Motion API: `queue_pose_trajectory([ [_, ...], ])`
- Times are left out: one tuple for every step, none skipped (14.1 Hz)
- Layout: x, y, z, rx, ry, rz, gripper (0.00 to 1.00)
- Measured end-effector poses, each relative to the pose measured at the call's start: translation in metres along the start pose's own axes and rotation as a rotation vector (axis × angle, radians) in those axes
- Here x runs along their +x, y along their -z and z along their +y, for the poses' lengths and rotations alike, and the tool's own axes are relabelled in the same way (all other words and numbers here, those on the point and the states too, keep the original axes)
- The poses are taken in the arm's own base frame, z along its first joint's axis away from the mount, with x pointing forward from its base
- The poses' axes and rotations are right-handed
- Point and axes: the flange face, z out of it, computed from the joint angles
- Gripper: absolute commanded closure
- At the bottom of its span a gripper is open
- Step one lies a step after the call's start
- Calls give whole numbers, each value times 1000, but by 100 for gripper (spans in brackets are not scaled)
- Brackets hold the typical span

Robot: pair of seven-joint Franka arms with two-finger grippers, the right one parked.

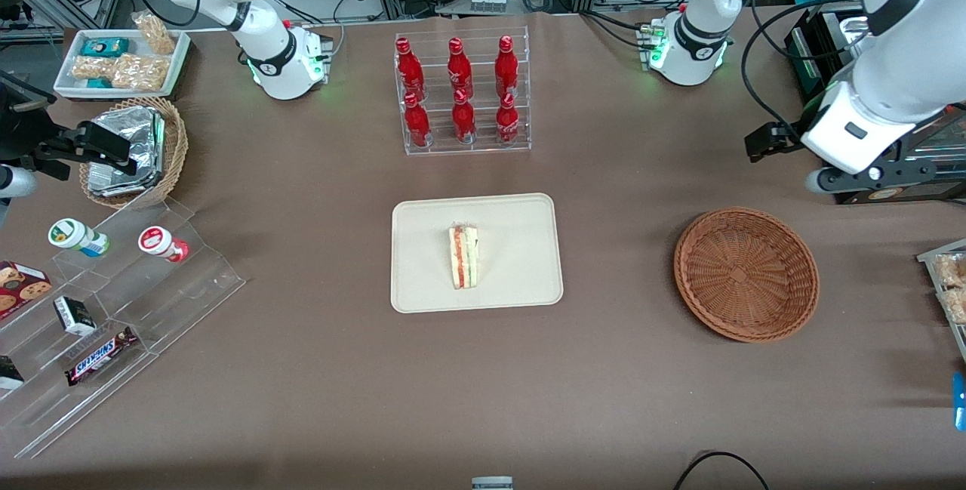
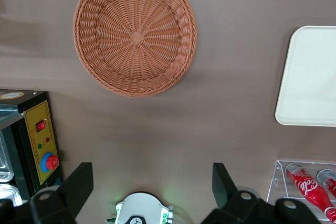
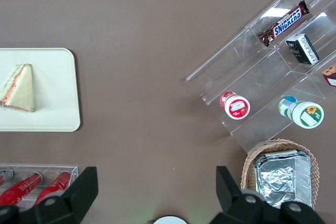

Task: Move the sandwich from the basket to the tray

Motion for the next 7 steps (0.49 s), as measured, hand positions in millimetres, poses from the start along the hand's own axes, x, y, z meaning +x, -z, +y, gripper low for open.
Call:
queue_pose_trajectory([
  [1, 1, -5, -3, 9, 3, 0],
  [1, 4, -11, -6, 19, 9, 0],
  [1, 9, -16, -9, 28, 19, 0],
  [0, 15, -20, -13, 36, 32, 0],
  [-2, 20, -24, -16, 43, 43, 0],
  [-3, 25, -29, -20, 53, 52, 0],
  [-4, 28, -35, -25, 64, 58, 0],
])
